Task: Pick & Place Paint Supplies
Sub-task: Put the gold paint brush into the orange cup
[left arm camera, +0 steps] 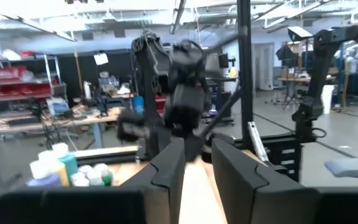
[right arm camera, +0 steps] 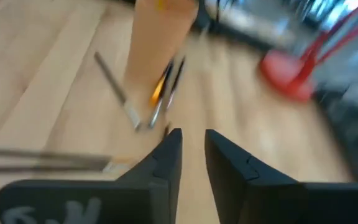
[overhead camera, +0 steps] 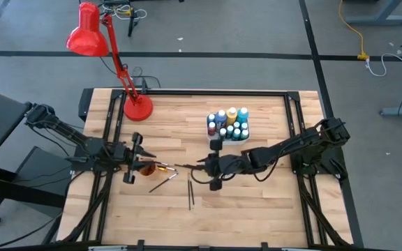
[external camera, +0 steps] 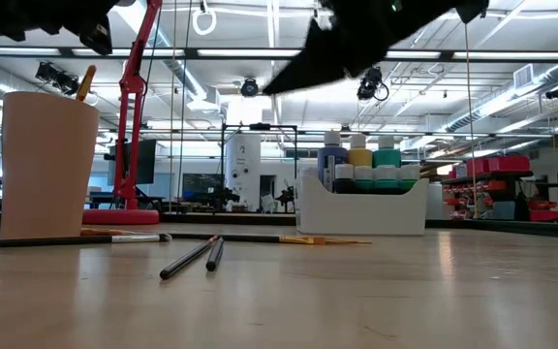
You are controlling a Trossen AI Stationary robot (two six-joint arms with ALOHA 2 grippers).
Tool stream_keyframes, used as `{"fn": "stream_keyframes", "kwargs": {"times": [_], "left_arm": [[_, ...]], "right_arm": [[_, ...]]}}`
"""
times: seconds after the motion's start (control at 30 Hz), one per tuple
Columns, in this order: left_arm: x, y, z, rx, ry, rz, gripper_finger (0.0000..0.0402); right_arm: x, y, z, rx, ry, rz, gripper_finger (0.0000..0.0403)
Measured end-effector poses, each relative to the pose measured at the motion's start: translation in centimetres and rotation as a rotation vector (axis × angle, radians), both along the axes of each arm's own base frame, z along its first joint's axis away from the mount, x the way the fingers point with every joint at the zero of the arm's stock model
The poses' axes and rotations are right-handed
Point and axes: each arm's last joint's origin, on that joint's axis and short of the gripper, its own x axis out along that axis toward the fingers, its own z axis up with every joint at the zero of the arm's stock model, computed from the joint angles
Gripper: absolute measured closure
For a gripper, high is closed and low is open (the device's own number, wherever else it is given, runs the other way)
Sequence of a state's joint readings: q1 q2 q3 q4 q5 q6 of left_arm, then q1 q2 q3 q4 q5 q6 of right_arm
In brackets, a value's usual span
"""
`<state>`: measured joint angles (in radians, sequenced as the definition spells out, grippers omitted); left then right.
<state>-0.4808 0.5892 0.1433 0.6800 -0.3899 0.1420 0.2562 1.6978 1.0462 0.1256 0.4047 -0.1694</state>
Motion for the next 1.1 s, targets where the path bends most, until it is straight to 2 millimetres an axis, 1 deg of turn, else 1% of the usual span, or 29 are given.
{"fn": "stream_keyframes", "kwargs": {"times": [0.17, 0.27, 0.4, 0.5, 0.7, 0.83, 0.93, 1.1], "left_arm": [[0.1, 0.0, 0.2, 0.035, 0.001, 0.033, 0.0267], [0.3, 0.0, 0.0, 0.039, 0.015, 0.054, 0.0247], [0.5, 0.0, -0.2, 0.041, 0.039, 0.091, 0.0233], [0.7, -0.1, -0.4, 0.048, 0.056, 0.103, 0.0232], [0.7, -0.1, -0.5, 0.032, 0.065, 0.096, 0.0233], [0.7, -0.1, -0.5, 0.032, 0.063, 0.094, 0.0233], [0.7, -0.1, -0.5, 0.032, 0.064, 0.093, 0.0233], [0.7, -0.1, -0.5, 0.033, 0.064, 0.090, 0.0233]], "right_arm": [[-0.6, 0.2, -1.7, 0.237, 0.138, -0.035, 0.0293], [-0.5, 0.4, -3.3, 0.319, 0.187, -0.058, 0.0279], [-0.5, 0.6, -6.1, 0.324, 0.267, -0.094, 0.0275], [-0.4, 0.4, -7.2, 0.312, 0.296, -0.116, 0.0280], [-0.6, -0.2, -8.0, 0.307, 0.360, -0.151, 0.0303], [-0.6, -0.7, -8.2, 0.341, 0.394, -0.135, 0.0319], [-0.6, -0.9, -8.4, 0.312, 0.394, -0.162, 0.0324], [-0.5, -1.3, -8.4, 0.311, 0.386, -0.176, 0.0325]]}}
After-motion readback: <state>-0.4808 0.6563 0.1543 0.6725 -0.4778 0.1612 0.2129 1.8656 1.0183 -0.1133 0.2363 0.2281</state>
